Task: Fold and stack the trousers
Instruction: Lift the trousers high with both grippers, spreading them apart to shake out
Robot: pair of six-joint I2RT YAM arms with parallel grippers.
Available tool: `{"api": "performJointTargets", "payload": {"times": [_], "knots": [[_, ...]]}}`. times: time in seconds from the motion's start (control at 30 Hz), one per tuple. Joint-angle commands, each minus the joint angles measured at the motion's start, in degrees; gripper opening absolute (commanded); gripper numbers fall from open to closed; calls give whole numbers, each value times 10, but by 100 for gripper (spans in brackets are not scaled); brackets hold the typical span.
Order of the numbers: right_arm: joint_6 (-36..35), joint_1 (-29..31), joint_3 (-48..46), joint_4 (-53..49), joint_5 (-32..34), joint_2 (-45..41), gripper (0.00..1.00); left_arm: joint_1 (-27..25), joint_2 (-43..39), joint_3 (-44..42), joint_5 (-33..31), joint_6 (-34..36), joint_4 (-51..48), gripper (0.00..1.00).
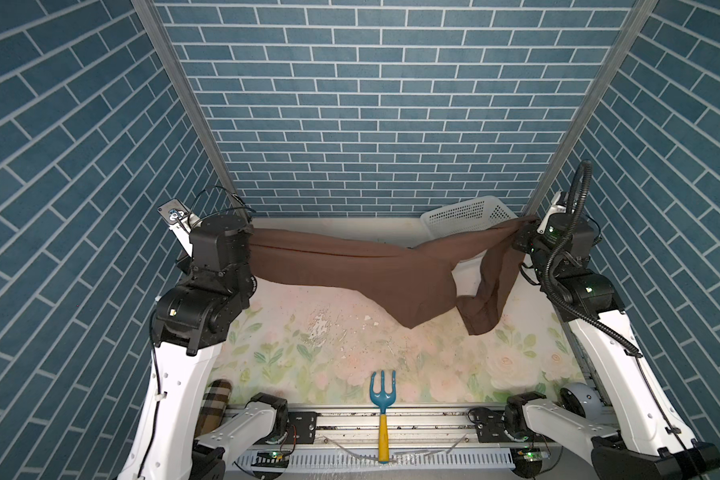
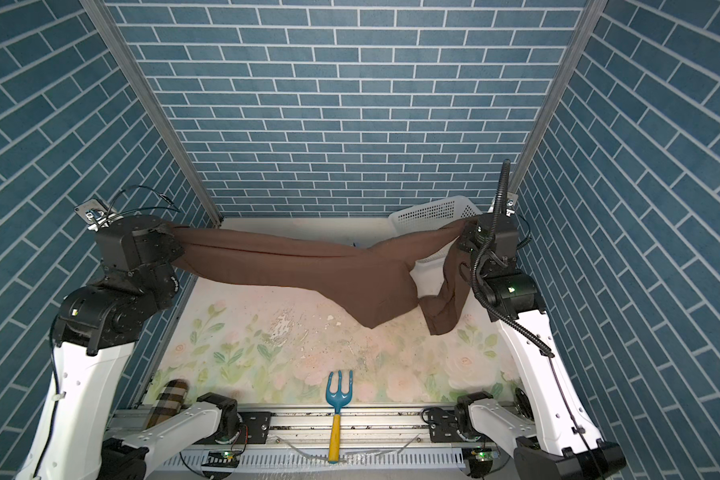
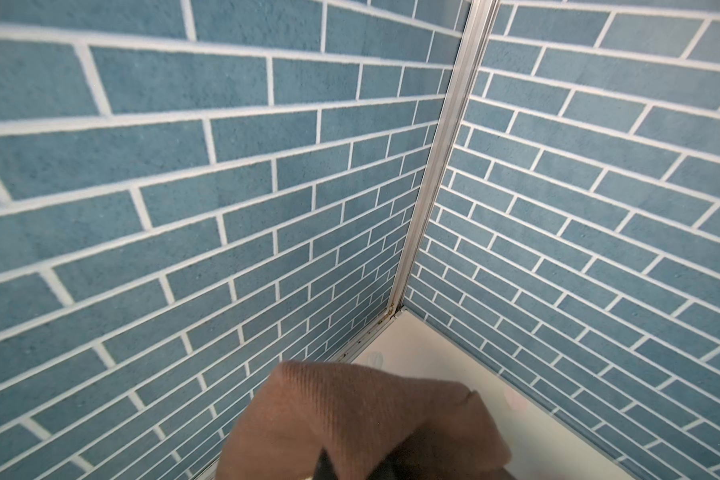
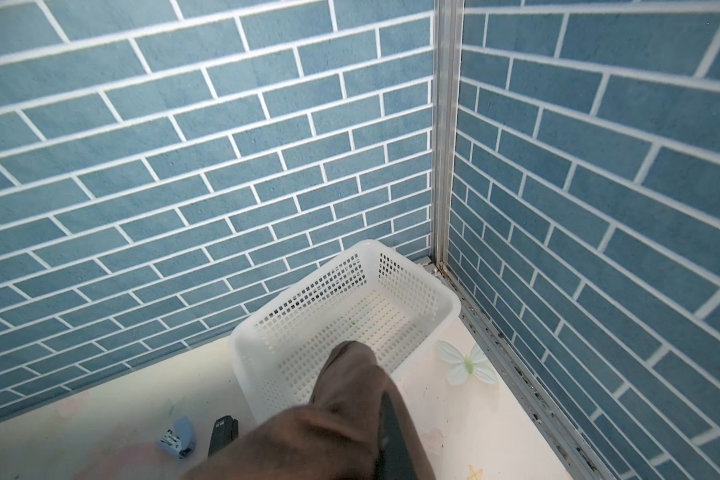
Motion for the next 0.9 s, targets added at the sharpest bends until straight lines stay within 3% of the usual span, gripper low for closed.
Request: {"api": "performJointTargets", "payload": {"times": [0.0, 0.17, 0.33, 0.43, 0.5, 0.73, 0.87], "knots": [[3, -6, 59, 10, -31, 15, 0, 29, 29, 13, 20, 20, 13, 2], [31, -5, 85, -3, -135, 49, 0, 85, 103, 120, 116, -8, -64, 0], [77, 4, 99, 22, -273, 92, 0, 86, 88, 93, 262, -12, -29, 0], [86, 48, 138, 33, -351, 147, 0, 86, 66, 50, 403, -36, 17, 0], [84, 94, 176, 34, -393, 193, 0, 86, 56, 49, 462, -49, 43, 0], [106, 226, 374, 37, -494, 370, 0, 86, 82, 209, 486, -46, 53, 0], [139, 265, 592, 12, -631, 496, 0, 86, 90, 249, 492, -44, 82, 2]]}}
